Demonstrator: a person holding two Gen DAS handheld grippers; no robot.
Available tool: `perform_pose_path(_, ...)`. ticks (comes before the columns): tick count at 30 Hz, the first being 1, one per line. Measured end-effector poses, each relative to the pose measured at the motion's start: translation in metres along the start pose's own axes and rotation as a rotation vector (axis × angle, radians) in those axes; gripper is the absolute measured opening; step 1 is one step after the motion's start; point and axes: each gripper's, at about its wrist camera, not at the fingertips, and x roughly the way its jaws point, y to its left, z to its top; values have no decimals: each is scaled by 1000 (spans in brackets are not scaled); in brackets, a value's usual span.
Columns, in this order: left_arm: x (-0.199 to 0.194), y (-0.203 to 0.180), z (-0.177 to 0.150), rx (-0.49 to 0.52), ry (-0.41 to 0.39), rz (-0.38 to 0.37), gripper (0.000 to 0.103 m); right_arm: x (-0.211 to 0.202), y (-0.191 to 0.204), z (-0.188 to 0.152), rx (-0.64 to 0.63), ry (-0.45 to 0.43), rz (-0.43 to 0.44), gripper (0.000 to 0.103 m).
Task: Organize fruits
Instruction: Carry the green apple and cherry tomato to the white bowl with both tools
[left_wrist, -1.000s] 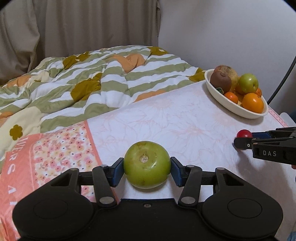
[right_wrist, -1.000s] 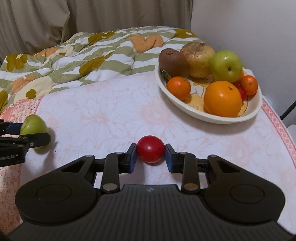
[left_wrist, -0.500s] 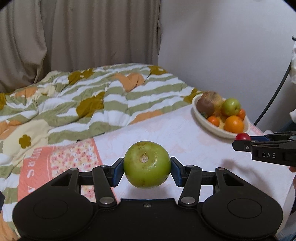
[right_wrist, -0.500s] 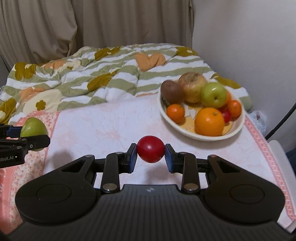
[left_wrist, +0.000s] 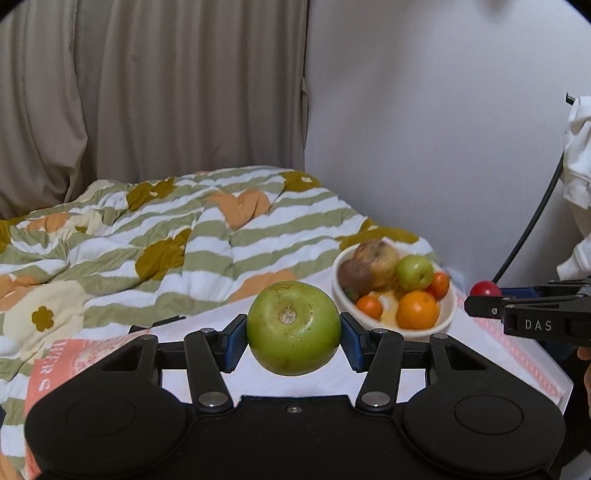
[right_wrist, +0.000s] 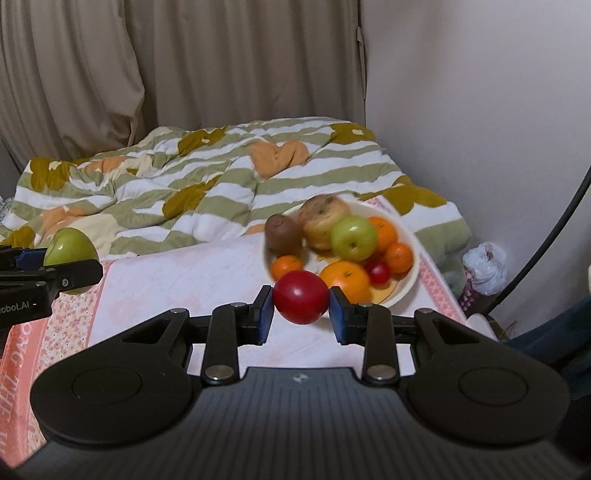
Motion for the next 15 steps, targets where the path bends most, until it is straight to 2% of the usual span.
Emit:
perform_pose_path(7, 25, -50, 20, -21, -20, 12, 57, 6, -48, 13, -27, -5, 46, 47)
perform_pose_path(15, 75, -97, 30, -54, 20, 46, 57, 31, -96, 24, -87, 24, 107, 47)
